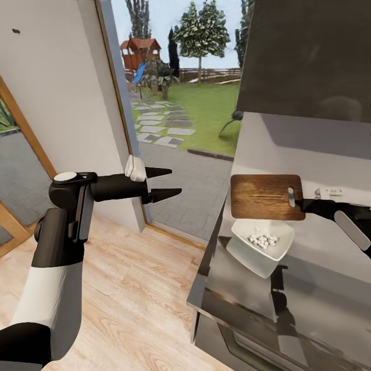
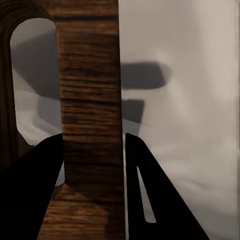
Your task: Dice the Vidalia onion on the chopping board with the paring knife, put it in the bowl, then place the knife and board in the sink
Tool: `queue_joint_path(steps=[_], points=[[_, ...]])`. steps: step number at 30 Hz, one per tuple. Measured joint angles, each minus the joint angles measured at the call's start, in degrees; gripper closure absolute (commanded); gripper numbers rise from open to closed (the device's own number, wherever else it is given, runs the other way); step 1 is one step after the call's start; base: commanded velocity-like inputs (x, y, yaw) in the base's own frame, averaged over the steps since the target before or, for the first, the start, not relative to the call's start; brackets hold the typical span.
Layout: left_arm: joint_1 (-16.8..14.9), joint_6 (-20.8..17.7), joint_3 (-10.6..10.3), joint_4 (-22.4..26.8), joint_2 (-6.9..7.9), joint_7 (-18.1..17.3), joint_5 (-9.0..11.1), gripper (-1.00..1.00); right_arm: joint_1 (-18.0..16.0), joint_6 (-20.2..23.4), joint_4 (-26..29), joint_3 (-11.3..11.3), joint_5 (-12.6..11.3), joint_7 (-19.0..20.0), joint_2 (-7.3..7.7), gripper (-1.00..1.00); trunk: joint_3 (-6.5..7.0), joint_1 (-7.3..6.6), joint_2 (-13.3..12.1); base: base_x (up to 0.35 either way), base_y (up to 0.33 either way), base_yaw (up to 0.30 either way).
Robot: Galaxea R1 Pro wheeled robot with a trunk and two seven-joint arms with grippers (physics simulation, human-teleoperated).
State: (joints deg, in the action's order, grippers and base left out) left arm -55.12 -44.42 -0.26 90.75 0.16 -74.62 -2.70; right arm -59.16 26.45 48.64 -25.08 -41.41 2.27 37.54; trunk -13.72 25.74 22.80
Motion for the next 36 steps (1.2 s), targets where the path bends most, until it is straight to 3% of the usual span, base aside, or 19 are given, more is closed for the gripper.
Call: queue_joint_path(steps=[8,9,11,15,22,30,36], points=[[0.01,0.01,0.0,0.0,-0.01,0.0,0.0,-1.0,-0.08,0.25,0.05,0.71,0.0,0.0,0.15,1.0,0.39,0.03,-0.01,-0.193,-0.068,0.0],[0.01,0.01,0.0,0.0,0.0,0.0,0.0,-1.0,-0.06,0.41,0.1,1.44,0.0,0.0,0.17,1.0,0.45,0.03,-0.01,-0.238,-0.127,0.0],[0.01,-0.01,0.01,0.01,0.0,0.0,0.01,-1.0,-0.08,2.18,0.18,5.71,0.45,-0.01,0.21,1.0,0.57,0.01,0.02,-0.222,-0.129,0.0],[0.0,0.0,0.0,0.0,-0.01,0.0,0.0,-1.0,-0.04,4.29,0.2,7.65,-0.11,-0.02,0.19,1.0,0.66,0.03,-0.02,-0.258,-0.123,0.0],[0.0,0.01,0.0,0.0,-0.03,0.0,0.0,-1.0,-0.05,5.0,0.22,8.25,-0.34,-0.02,0.19,1.0,0.68,0.0,0.0,-0.122,-0.091,0.0],[0.01,0.01,0.0,-0.01,-0.07,0.03,0.0,-1.0,-0.04,5.06,0.22,8.34,-0.26,-0.04,0.19,1.0,0.69,0.0,-0.02,-0.002,-0.282,-0.003],[0.0,0.02,-0.08,-0.01,-0.27,1.17,0.0,-1.0,0.0,5.06,0.22,8.42,-0.26,-0.04,0.19,1.0,0.68,0.0,-0.01,0.0,-0.288,-0.198]])
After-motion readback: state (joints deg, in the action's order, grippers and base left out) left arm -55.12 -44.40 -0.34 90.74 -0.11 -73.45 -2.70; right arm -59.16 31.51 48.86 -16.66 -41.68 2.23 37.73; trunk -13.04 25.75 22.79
